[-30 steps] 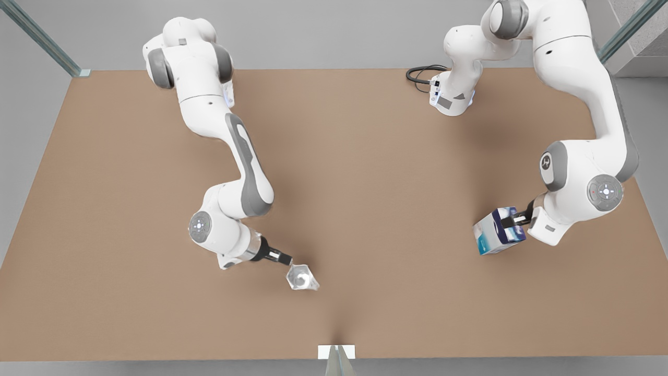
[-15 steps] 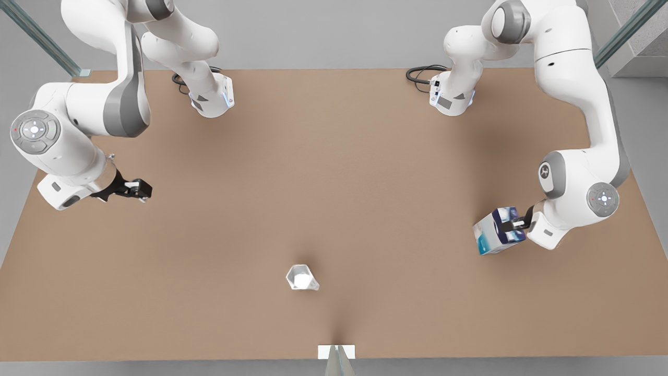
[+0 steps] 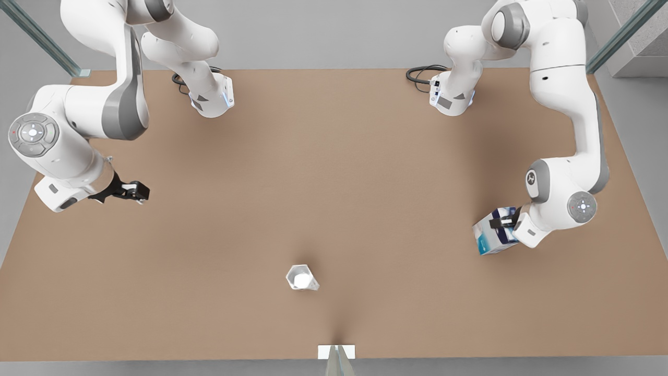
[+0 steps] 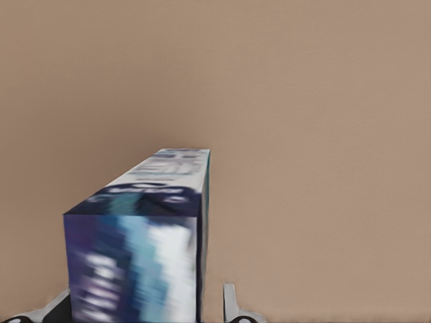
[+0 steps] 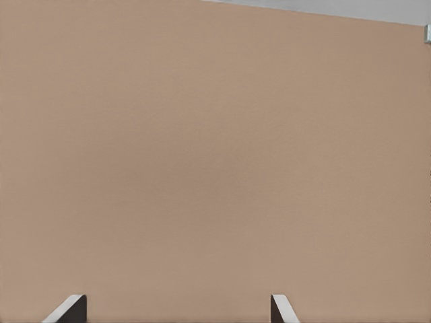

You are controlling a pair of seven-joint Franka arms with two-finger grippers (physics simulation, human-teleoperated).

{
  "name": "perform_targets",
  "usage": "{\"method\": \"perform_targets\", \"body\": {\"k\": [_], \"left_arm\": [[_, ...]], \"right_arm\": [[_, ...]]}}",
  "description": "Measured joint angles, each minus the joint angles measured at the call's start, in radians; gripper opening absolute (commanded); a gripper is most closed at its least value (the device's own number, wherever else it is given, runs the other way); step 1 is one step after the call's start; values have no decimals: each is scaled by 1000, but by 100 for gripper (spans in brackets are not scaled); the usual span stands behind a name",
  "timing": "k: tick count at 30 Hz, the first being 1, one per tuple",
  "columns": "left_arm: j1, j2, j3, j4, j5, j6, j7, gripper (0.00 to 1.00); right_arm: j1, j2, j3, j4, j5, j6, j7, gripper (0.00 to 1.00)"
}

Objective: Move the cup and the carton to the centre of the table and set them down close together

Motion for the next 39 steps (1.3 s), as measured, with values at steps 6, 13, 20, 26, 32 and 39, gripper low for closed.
{"method": "perform_targets", "body": {"k": [6,13,20,26,32,39], "left_arm": [[-3,-2,3,-40,23,27,31,99],[-4,-12,2,-38,45,17,32,61],[-6,-26,0,-35,56,13,30,63],[-51,-77,0,30,59,-44,29,63],[-140,-68,-27,179,56,-93,798,63],[-580,136,136,453,-19,-95,1513,63]], "right_arm": [[2,1,0,-2,0,2,0,100],[1,1,0,-2,1,-1,0,100],[3,1,0,-2,0,0,0,100],[2,2,0,-2,1,3,0,100],[2,1,0,-2,0,0,0,100],[0,2,0,-2,2,0,0,100]]}}
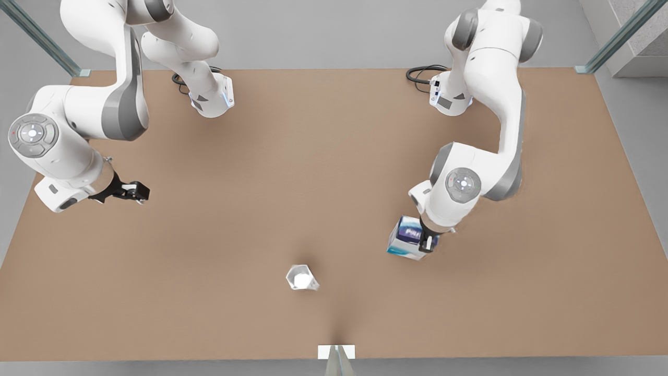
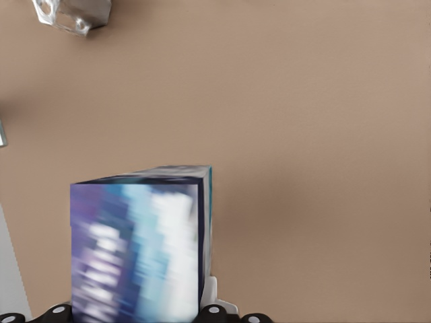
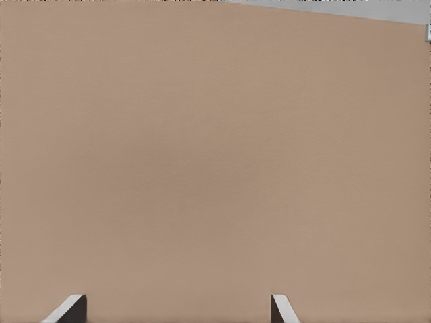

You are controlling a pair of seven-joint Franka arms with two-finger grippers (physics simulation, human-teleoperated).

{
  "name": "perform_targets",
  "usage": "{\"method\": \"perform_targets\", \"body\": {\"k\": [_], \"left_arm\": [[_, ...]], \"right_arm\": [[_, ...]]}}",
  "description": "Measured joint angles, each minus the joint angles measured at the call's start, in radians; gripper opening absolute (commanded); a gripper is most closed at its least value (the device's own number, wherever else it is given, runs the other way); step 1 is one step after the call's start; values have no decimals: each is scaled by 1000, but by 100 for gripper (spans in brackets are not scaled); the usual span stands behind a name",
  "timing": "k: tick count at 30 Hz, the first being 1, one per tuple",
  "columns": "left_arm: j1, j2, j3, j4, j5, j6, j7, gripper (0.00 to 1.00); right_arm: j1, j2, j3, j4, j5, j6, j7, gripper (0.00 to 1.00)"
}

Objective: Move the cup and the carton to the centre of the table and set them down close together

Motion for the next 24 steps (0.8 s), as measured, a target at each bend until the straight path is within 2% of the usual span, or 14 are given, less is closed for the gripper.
{"method": "perform_targets", "body": {"k": [1,7,8,9,13,15,24], "left_arm": [[-134,36,130,2,-53,1,7,63],[-345,115,250,19,-305,3,-261,63],[-384,143,278,45,-336,2,-309,63],[-443,169,355,54,-376,-18,-319,63],[-512,202,367,84,-471,-18,-512,63],[-537,250,408,124,-501,-18,-517,63],[-569,344,408,165,-570,107,-551,63]], "right_arm": [[1,0,0,0,0,1,0,100],[0,2,0,0,0,2,0,100],[0,1,0,0,1,2,0,100],[0,2,0,0,1,3,0,100],[0,2,-1,0,1,2,0,100],[0,0,0,0,0,-1,0,100],[0,2,-1,0,2,3,0,100]]}}
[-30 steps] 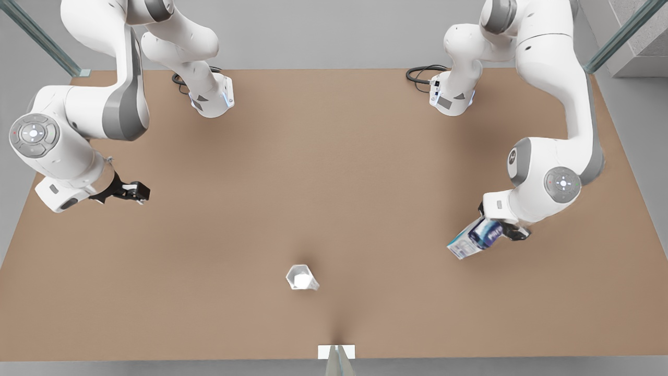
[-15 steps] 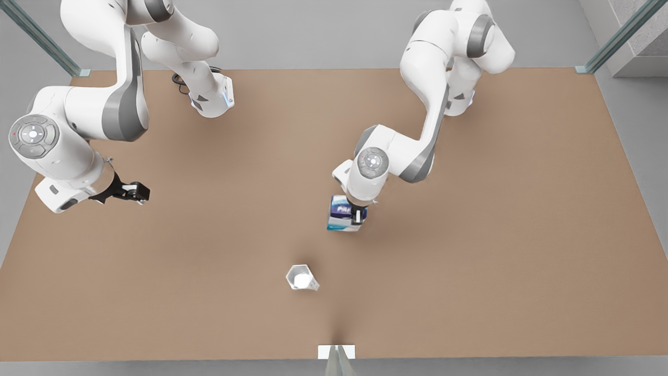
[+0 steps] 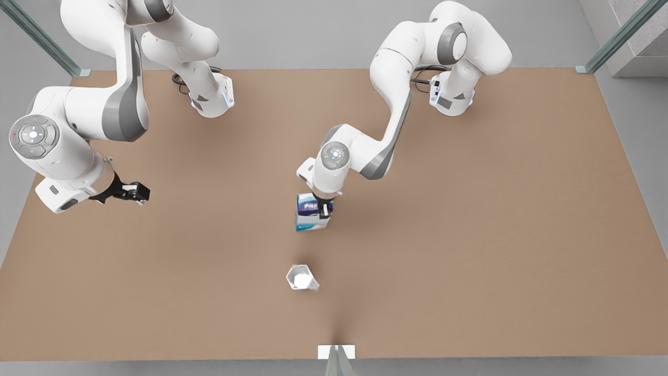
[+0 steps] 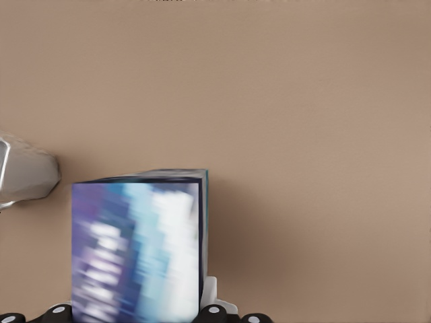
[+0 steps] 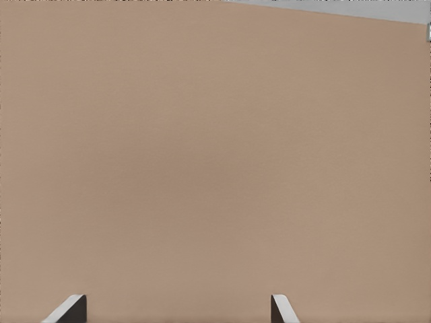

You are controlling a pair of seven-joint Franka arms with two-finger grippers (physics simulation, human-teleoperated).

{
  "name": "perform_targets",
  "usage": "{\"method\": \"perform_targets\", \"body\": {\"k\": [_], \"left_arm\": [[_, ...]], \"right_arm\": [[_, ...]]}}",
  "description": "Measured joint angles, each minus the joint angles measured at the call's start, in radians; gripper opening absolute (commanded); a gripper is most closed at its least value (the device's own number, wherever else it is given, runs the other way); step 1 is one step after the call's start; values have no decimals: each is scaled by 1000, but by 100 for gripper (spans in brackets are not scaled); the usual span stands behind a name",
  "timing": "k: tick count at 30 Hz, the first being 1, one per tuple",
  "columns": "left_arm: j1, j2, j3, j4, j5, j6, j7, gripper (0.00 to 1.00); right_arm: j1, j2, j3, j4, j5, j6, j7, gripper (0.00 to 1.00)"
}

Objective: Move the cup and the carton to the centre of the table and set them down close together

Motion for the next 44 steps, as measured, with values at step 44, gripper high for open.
{"method": "perform_targets", "body": {"k": [44], "left_arm": [[1105,-753,-561,-326,666,-479,-963,100]], "right_arm": [[-2,-2,1,2,3,3,43,100]]}}
